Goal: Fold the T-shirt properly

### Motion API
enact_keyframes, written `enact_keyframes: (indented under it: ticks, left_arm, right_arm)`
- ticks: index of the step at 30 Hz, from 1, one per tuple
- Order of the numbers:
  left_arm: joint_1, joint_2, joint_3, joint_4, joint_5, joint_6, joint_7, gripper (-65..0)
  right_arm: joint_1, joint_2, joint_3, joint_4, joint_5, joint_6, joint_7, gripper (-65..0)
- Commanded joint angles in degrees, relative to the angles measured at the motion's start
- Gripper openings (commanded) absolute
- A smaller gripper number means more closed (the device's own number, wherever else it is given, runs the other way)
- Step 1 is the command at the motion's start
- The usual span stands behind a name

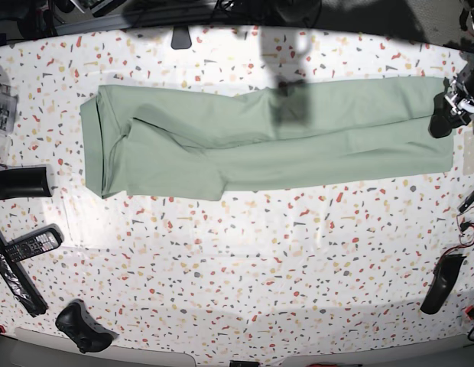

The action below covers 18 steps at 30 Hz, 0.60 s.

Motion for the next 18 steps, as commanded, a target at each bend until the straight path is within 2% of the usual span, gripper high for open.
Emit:
enact_keyframes:
  ticks: [1,4,5,7,10,13,16,18]
  left_arm:
    - [0.5,0.2,0.4,-0.1,2.7,0.8,3.9,-33.0]
    - [0.5,0.0,0.4,0.0,2.8,0.6,3.9,-33.8]
    - [0.5,0.0,0.4,0.0,2.8,0.6,4.0,-36.4]
    - [0.5,-0.2,0.4,0.0,2.7,0.6,3.7,-46.4]
    - [0.5,-0.5,0.4,0.0,2.6,0.7,0.3,-64.1]
    - [0.2,-0.9,0.4,0.2,1.0,0.7,-1.8,-65.0]
    - [-0.8,-1.8,0.4,0.2,-1.4,0.7,-0.2,-65.0]
    - [-1.7,-2.5,0.4,0.7,-2.0,0.7,1.4,-65.0]
  right_arm:
    - [-0.9,0.2,0.2,1.0,0.5,0.3,0.3,-33.8]
    - [-0.9,0.2,0.2,1.0,0.5,0.3,0.3,-33.8]
    - [-0.9,0.2,0.2,1.0,0.5,0.3,0.3,-33.8]
    - [-0.9,0.2,0.2,1.0,0.5,0.3,0.3,-33.8]
    - [-0.9,0.2,0.2,1.0,0.7,0.3,0.3,-33.8]
    - [-0.9,0.2,0.2,1.0,0.7,0.3,0.3,-33.8]
    - [-0.8,0.2,0.2,1.0,0.7,0.3,0.3,-33.8]
    - [0.0,0.2,0.2,1.0,3.0,0.3,0.3,-33.8]
